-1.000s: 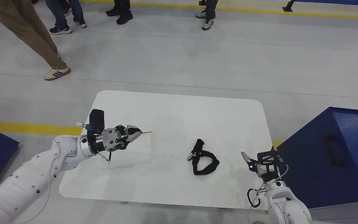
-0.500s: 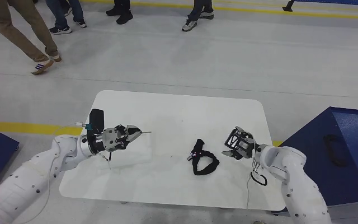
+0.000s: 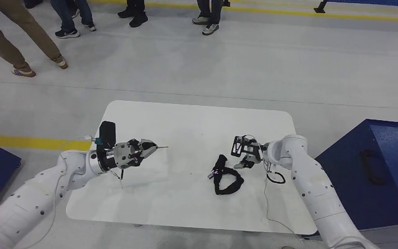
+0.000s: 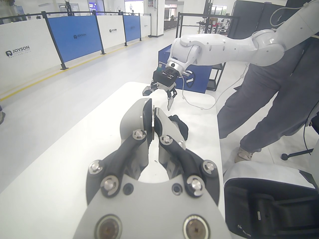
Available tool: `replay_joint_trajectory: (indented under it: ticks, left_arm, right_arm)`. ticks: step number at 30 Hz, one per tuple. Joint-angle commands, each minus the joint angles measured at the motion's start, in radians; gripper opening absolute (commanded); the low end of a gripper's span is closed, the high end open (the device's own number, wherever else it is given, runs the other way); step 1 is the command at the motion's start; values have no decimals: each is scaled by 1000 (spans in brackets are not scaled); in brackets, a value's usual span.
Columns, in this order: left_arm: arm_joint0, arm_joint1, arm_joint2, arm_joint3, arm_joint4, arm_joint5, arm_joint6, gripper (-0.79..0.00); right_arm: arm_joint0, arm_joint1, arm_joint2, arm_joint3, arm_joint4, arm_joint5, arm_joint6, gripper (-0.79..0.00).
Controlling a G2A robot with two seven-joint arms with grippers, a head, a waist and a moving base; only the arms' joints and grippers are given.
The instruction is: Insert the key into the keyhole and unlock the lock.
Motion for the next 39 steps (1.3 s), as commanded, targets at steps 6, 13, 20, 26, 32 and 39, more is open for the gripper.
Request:
replay_joint_trajectory:
  ticks: [6,13,20,26,32,39]
  left_arm:
    - [0,0,0,0,0,0,0,-785]
    - [0,0,0,0,0,0,0,-785]
    - [0,0,0,0,0,0,0,-785]
    - [0,0,0,0,0,0,0,-785]
    - [0,0,0,0,0,0,0,-785]
    - [0,0,0,0,0,0,0,-785]
  right_arm:
    - [-5,0,-7,-3,-3,0,0,0]
    - [162,-5,-260,111,158,0,33,0]
    - [387,-6,-654,252,313,0,-21,0]
    - [512,-34,-940,315,405,0,-82,0]
    - [535,-76,-999,377,415,0,-130,0]
    - [527,-115,-999,433,420,0,-142,-416]
